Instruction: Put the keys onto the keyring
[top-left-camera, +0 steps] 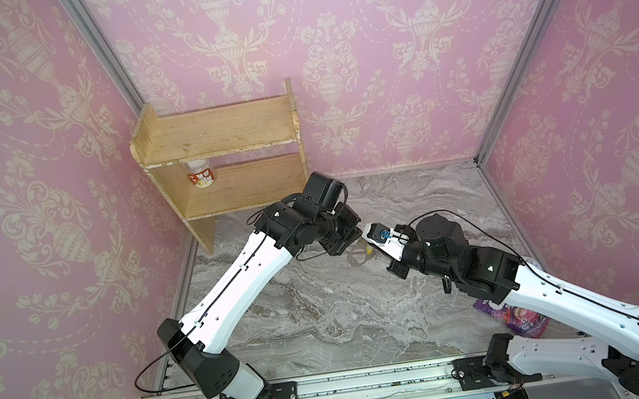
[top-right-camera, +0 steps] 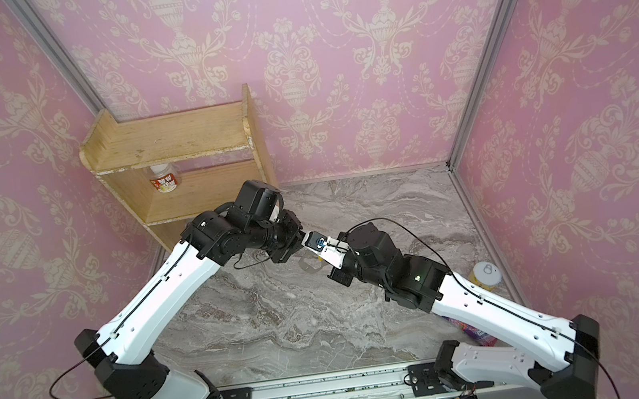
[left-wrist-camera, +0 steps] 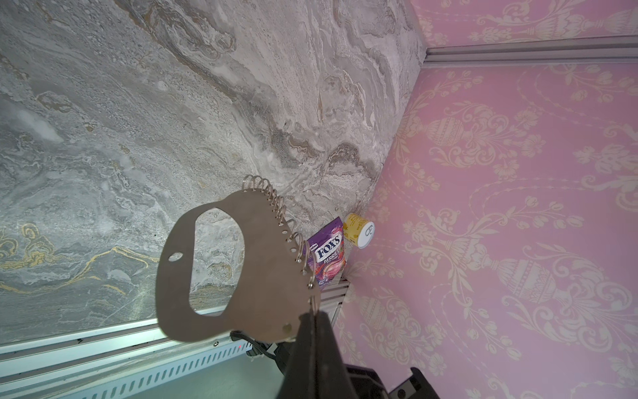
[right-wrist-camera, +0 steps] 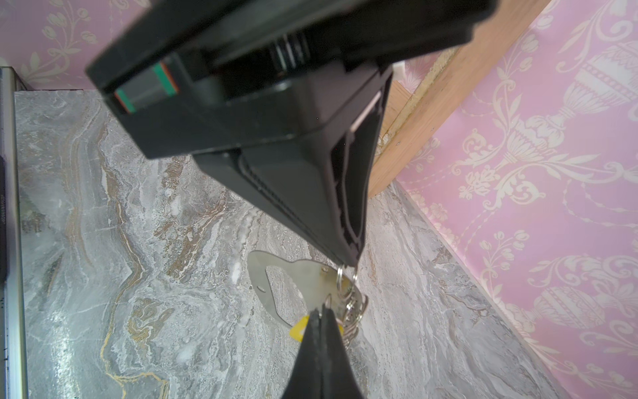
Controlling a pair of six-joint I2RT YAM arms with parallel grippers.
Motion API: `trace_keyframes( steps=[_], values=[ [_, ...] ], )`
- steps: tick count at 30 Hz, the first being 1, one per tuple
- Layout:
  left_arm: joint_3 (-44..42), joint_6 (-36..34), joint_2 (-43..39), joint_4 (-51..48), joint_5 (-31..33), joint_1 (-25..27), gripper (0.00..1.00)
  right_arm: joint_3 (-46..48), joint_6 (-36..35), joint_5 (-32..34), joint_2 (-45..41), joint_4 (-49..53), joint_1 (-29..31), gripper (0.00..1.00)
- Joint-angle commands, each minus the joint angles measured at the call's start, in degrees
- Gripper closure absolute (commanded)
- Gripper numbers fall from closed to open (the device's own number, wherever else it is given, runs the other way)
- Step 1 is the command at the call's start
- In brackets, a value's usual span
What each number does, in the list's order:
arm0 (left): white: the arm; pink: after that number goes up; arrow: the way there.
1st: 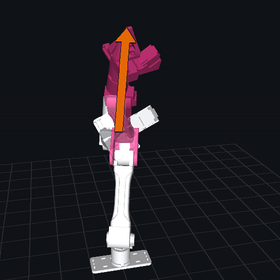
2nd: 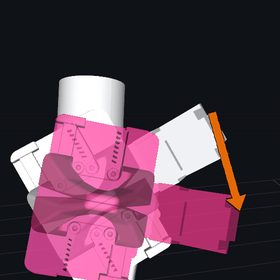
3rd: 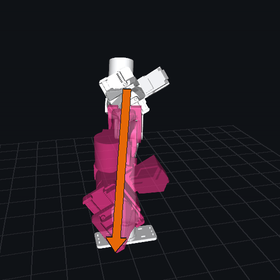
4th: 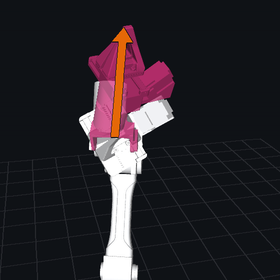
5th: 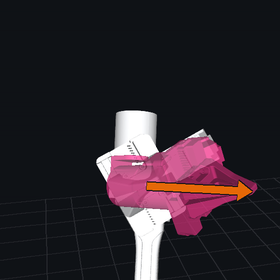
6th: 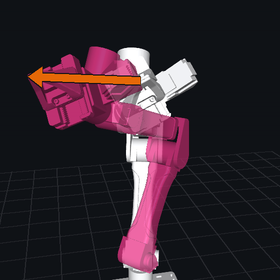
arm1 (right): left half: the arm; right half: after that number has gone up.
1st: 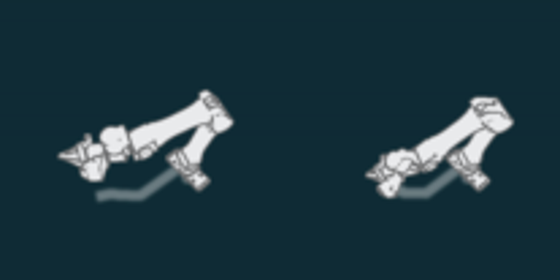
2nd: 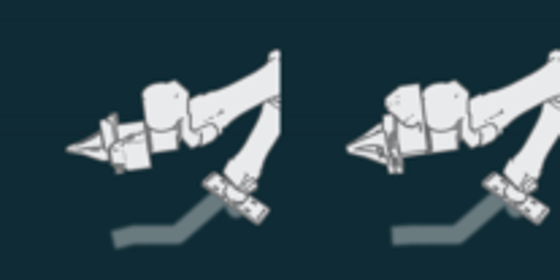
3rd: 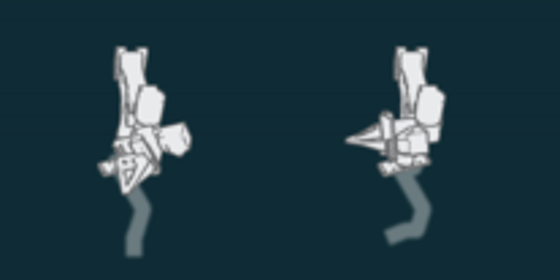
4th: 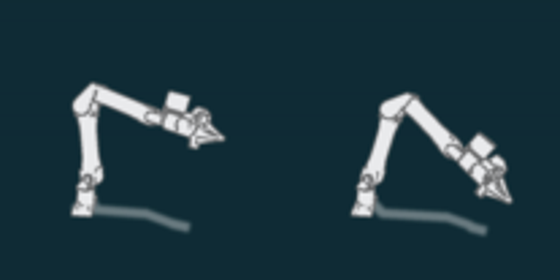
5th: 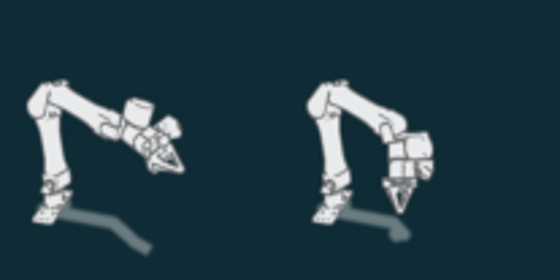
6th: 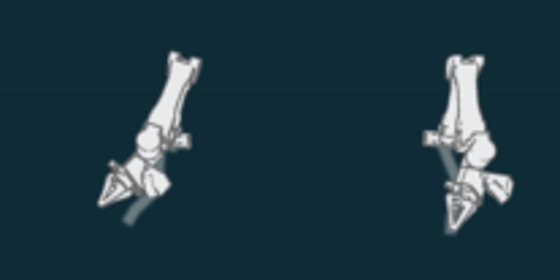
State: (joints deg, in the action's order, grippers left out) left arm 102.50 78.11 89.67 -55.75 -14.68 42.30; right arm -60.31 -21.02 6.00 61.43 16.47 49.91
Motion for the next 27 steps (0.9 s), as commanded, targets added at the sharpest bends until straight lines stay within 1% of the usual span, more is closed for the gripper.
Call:
trace_keyframes(
  steps=[1, 18, 27],
  values=[
    [-0.04, 0.88, -0.37, 1.08, -0.62, 0.53, 1.00, -1.38, -1.08, 1.17, 0.04, -1.70, 0.36, 1.00],
    [-2.39, 1.81, -1.79, 2.24, -1.21, 0.32, 1.00, -1.09, -1.31, 1.48, -1.20, -1.81, 0.36, 1.00],
    [-5.18, 4.13, -3.51, 4.86, -4.10, -0.77, 1.00, 0.37, -1.47, 0.17, -2.54, -1.18, 0.41, 1.00]
  ],
)
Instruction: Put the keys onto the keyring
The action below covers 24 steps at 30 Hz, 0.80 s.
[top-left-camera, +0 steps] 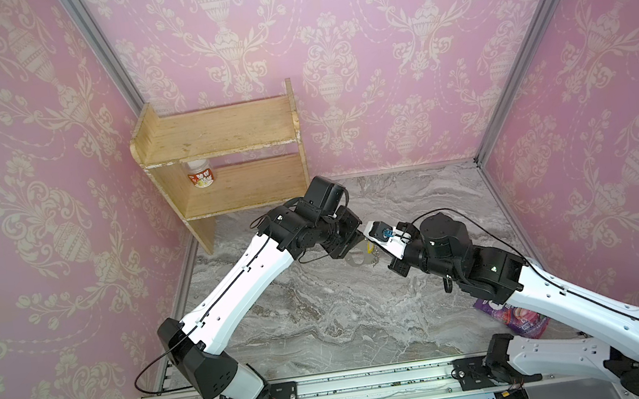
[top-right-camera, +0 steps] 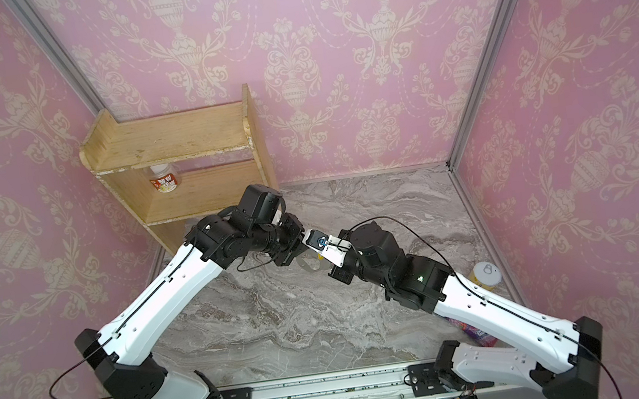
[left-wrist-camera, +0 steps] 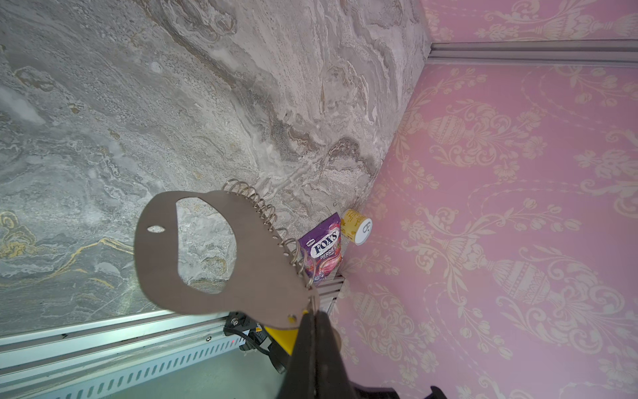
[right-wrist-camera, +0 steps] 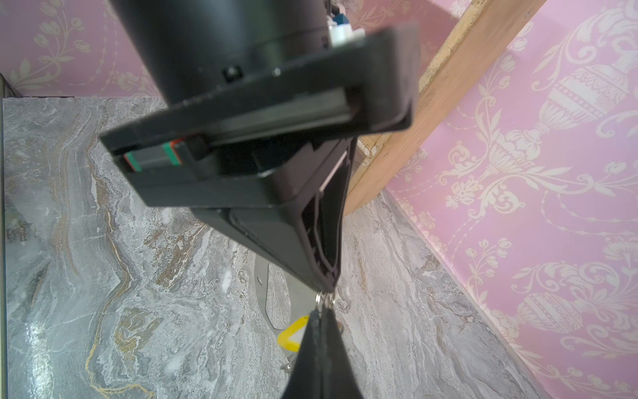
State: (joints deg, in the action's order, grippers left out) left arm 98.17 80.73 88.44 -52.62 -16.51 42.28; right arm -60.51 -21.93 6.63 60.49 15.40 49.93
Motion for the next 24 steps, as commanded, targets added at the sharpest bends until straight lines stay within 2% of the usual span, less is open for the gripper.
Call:
trace_keyframes(
  steps=[1, 12, 24],
  values=[
    [-1.12, 1.62, -2.66, 1.91, -2.37, -0.89, 1.00, 0.66, -0.81, -0.47, -1.69, 0.02, 0.34, 1.00],
    [-2.51, 2.94, -3.63, 3.13, -3.85, -1.59, 1.00, 1.36, -3.02, -2.26, -3.20, 1.79, 0.34, 1.00],
    [-5.17, 5.57, -4.86, 6.15, -7.56, -2.19, 1.00, 0.76, -10.59, -3.32, -3.73, 5.12, 0.25, 1.00]
  ],
)
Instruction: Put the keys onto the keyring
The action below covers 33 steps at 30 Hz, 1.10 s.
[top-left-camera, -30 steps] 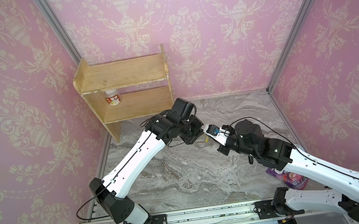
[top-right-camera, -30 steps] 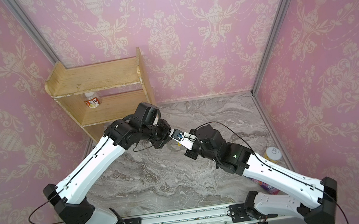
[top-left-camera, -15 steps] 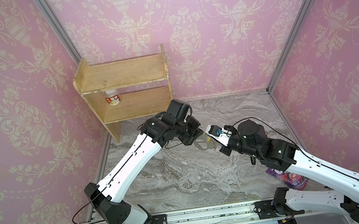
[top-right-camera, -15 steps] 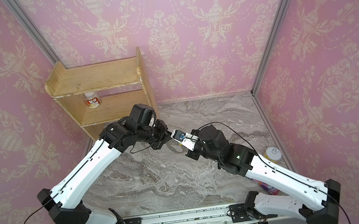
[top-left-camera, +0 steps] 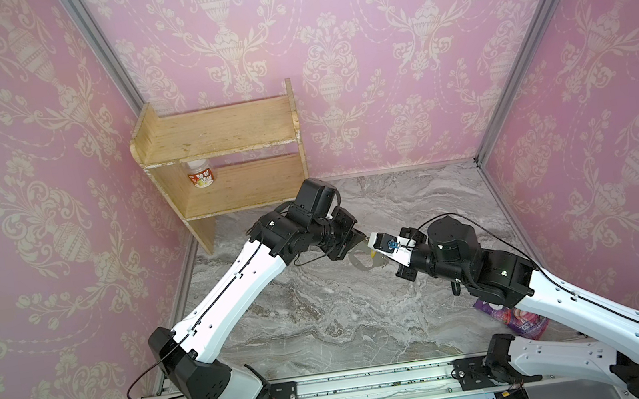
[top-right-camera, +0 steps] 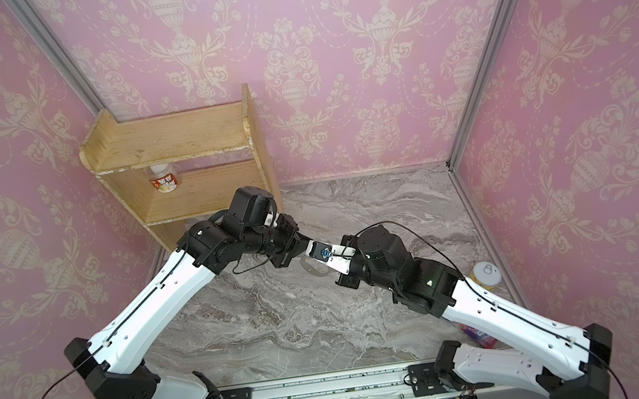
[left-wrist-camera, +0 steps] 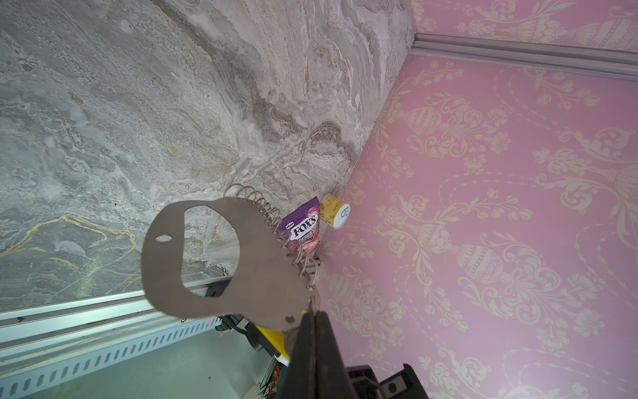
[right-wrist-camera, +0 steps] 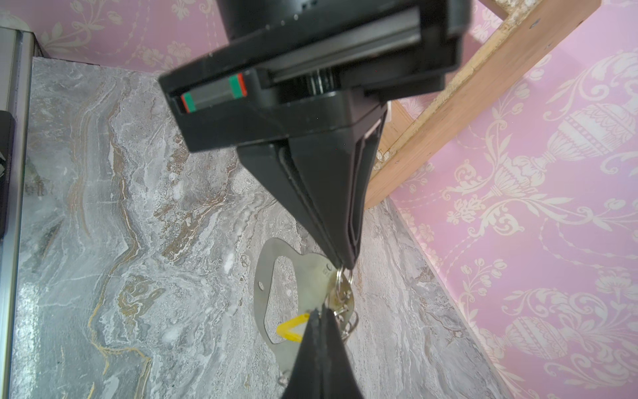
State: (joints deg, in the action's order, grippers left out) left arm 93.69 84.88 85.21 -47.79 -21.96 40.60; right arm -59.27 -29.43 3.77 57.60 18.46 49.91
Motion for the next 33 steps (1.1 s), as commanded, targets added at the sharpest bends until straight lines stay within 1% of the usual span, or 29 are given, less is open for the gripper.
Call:
trace_keyframes(
  steps=[1, 6, 11, 13, 17, 21, 26, 30, 33],
  values=[
    [-0.77, 1.43, -1.75, 1.03, -2.42, -0.53, 1.00, -0.82, -3.50, -0.42, -0.85, 2.52, 0.12, 1.00],
    [-2.12, 2.24, -2.05, 0.04, -5.14, -1.23, 1.00, -2.89, -4.83, -2.24, 0.49, 6.58, -0.74, 1.00],
    [-3.12, 2.22, -1.80, -1.84, -8.33, -1.67, 1.00, -3.61, -4.72, -3.78, 0.89, 7.70, -1.02, 1.00],
    [-4.80, 2.67, -2.14, -1.76, -9.71, -1.85, 1.00, -3.83, -4.61, -4.53, 1.32, 8.31, -1.00, 1.00],
    [-10.86, 5.56, -3.89, 0.64, -13.05, -1.97, 1.00, -3.68, -2.78, -7.28, 2.21, 9.51, -1.22, 1.00],
    [-15.42, 7.16, -6.12, 0.46, -14.84, -2.68, 1.00, -2.85, 0.91, -9.57, 2.48, 11.08, -1.48, 1.00],
    [-16.47, 6.19, -7.11, -3.63, -15.40, -4.37, 1.00, -1.40, 6.88, -12.62, 2.34, 12.46, -2.06, 1.00],
    [-19.34, 7.75, -8.39, -4.38, -14.93, -4.74, 1.00, 1.38, 14.72, -17.33, 1.45, 11.79, -3.47, 1.00],
    [-22.49, 9.79, -9.68, -3.26, -13.64, -4.65, 1.00, 4.37, 21.01, -18.07, 0.47, 9.53, -3.87, 1.00]
  ],
)
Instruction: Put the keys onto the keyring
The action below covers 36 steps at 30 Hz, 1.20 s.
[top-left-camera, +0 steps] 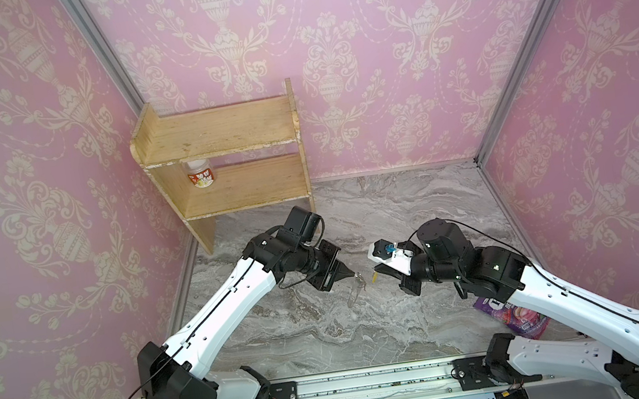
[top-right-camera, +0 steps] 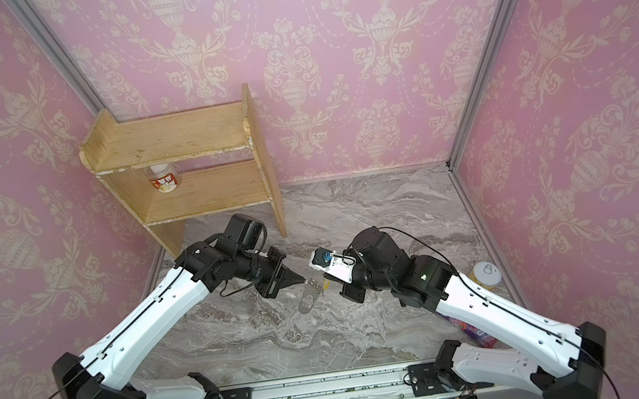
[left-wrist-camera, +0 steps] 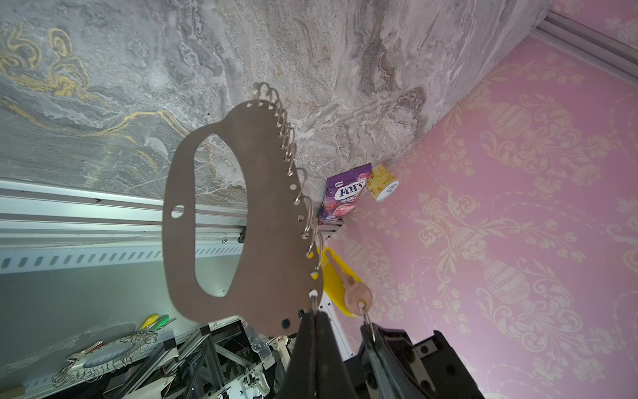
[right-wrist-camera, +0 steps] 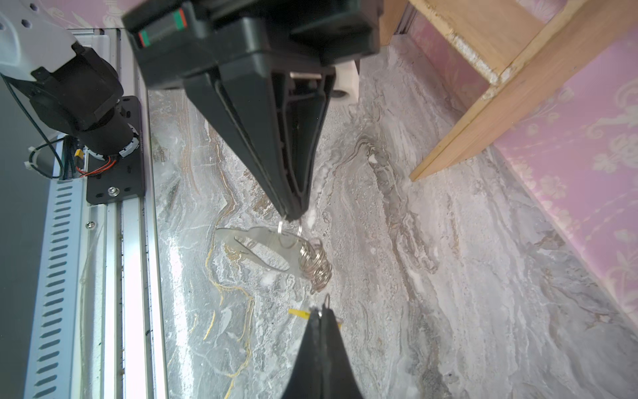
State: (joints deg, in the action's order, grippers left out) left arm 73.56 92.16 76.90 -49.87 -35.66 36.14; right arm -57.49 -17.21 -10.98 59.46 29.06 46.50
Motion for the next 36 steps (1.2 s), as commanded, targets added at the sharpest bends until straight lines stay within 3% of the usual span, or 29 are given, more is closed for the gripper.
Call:
trace_keyframes(
  steps=[1, 11, 16, 20, 30, 36],
  values=[
    [-2.83, 2.55, -1.62, -1.62, 0.74, -0.19, 1.00, 3.46, 10.91, -3.45, -1.52, -1.83, -0.60, 1.00],
    [-11.37, 12.47, -4.33, 2.93, 8.41, 3.53, 1.00, 12.89, 23.03, -6.79, -4.25, -12.10, -0.71, 1.00],
    [-12.40, 15.48, -1.92, 5.56, 12.74, 6.07, 1.00, 17.61, 24.82, -6.01, -5.44, -16.07, 0.51, 1.00],
    [-16.34, 20.56, -0.96, 13.02, 15.09, 8.17, 1.00, 21.69, 26.64, -7.72, -4.92, -20.64, 1.13, 1.00],
    [-21.12, 24.73, 4.13, 23.40, 12.54, 8.43, 1.00, 27.23, 24.27, -8.66, -2.85, -27.44, 1.62, 1.00],
    [-19.31, 24.50, 6.93, 25.68, 10.78, 7.81, 1.00, 28.58, 22.44, -8.97, 0.15, -30.89, 1.32, 1.00]
  ],
)
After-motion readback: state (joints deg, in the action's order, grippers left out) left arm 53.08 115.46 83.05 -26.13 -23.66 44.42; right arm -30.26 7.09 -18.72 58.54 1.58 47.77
